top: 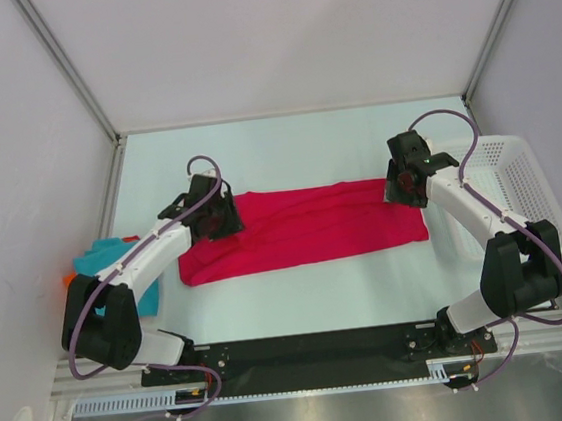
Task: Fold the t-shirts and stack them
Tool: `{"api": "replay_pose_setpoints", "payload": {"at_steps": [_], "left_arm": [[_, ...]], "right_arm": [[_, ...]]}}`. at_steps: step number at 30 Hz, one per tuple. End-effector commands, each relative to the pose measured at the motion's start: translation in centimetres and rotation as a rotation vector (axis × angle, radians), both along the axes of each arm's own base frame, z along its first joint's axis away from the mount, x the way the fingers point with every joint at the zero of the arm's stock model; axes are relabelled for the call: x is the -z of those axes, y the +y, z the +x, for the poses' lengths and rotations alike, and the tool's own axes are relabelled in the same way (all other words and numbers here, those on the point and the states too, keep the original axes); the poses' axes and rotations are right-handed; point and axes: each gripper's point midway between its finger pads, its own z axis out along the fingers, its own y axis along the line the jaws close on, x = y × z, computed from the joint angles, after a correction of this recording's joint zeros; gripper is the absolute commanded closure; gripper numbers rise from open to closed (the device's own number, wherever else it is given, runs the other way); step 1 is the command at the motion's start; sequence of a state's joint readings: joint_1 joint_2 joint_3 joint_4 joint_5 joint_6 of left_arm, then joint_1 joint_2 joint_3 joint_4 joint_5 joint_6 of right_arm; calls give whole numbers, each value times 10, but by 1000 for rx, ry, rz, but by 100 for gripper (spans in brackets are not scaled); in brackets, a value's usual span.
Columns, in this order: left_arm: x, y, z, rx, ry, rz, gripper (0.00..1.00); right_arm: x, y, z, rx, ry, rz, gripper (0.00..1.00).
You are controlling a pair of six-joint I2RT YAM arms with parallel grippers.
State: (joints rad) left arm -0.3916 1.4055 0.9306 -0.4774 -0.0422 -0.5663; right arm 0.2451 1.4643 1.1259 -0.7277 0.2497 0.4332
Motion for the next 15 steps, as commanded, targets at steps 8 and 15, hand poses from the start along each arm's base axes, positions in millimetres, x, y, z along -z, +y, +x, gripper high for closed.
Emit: {"api": "replay_pose_setpoints", "payload": {"at_steps": [8,15], "left_arm": [[35,-6,-1,11,39,-19,55],[56,-14,-7,23,95,-56,86]], "right_arm": [[-6,0,7,7,-27,2,45],[-7,-4,4,13,-24,-15,45]]}}
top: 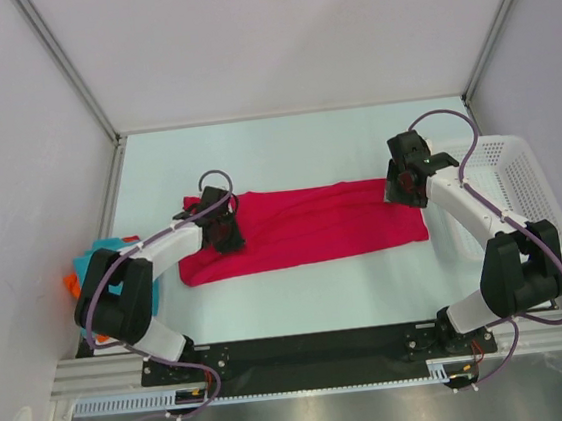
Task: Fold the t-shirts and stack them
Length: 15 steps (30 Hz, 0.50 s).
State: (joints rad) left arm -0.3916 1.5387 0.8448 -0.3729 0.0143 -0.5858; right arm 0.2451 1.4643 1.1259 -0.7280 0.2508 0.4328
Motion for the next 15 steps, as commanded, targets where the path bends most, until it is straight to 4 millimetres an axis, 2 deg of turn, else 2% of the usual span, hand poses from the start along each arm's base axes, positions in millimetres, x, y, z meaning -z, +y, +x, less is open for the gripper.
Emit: {"api": "replay_pose_setpoints", "payload": {"at_steps": [1,6,10,15], "left_arm": [[-6,-8,6,6,-36,-47,100],[-20,-4,3,-3,-63,-45,100],[-40,0,-7,-7,-108,-65,100],[-50,1,-24,-10,-117,-100,100]], "right_arm": [[-7,-5,4,15,-25,-13,45],[-4,-2,5,16,-22,-3,45],[-2,1,6,8,-19,-4,45],[0,5,6,3,-16,3,45]]}}
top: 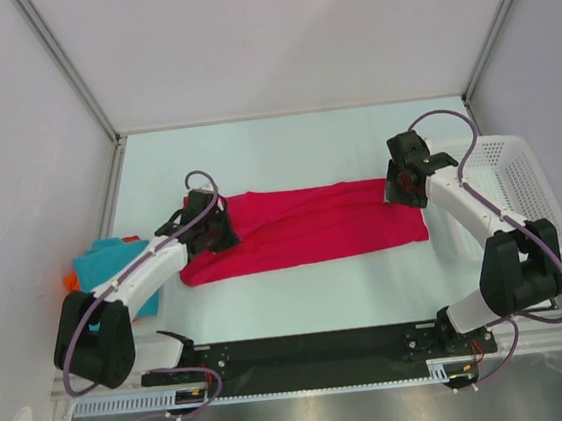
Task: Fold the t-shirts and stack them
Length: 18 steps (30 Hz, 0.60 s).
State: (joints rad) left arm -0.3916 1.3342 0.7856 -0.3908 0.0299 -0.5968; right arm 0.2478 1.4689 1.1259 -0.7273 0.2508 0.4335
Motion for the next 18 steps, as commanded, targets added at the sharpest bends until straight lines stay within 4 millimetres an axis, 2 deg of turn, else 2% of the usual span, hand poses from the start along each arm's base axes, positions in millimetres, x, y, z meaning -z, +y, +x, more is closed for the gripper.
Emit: {"api": "replay_pose_setpoints", "payload": {"at_steps": [1,9,15,17,18], "left_arm": [[-11,0,-17,-5,-13,-46,100],[-14,-14,-46,40,4,-127,100],[3,-28,-70,93,58,-147,99],[7,-31,-75,108,72,-146,90],[8,-31,-75,109,76,-142,71]], "right_arm": [[-1,5,7,5,-20,4,45],[-1,8,4,-1,-17,2,45],[-2,11,3,-8,-19,7,46],[-2,11,3,-9,-18,5,46],[-3,12,3,-11,-20,4,46]]}}
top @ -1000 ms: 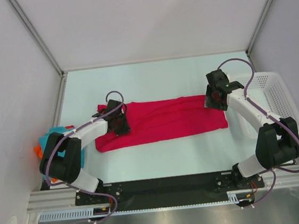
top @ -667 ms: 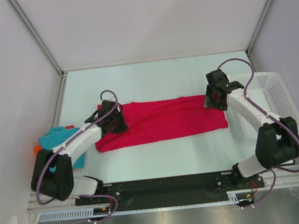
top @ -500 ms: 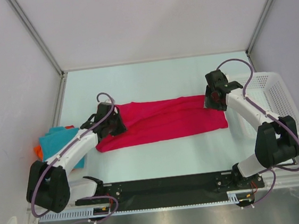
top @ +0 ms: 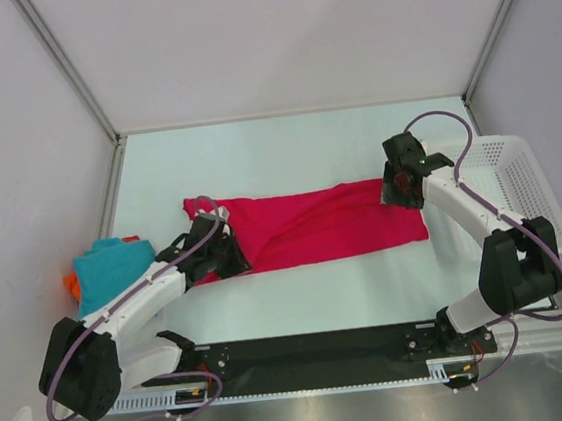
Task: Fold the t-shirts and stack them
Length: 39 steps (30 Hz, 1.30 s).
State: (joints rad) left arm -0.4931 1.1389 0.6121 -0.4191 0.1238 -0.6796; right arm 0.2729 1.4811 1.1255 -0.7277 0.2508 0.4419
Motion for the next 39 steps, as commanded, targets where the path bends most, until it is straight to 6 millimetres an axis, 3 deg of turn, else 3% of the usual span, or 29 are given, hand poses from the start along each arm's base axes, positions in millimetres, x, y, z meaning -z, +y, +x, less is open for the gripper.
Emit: {"api": "replay_pose_setpoints", "payload": {"at_steps": [1,2,3,7,12,21,25,39], "left_arm": [[-1,-7,-5,12,9,-25,59],[1,0,-3,-11,7,14,50],[-9,1,5,-28,-18,26,34],[-36,17,28,-117,-87,99,7],[-62,34,57,-205,-140,121,4],[-55,102,110,-388,-124,197,4],[-40,127,130,-459,-92,264,5],[-14,135,172,-490,-42,241,8]], "right_arm": [[-7,3,3,7,-29,3,46],[-7,3,3,9,-29,2,46],[-7,2,3,6,-29,-1,46],[-11,0,1,4,-32,-8,45],[-16,-5,-1,5,-41,-15,45],[-17,-8,-6,-2,-44,-11,45],[-18,-9,-9,-11,-44,-14,45],[-11,-20,-7,3,-32,-22,45]]}}
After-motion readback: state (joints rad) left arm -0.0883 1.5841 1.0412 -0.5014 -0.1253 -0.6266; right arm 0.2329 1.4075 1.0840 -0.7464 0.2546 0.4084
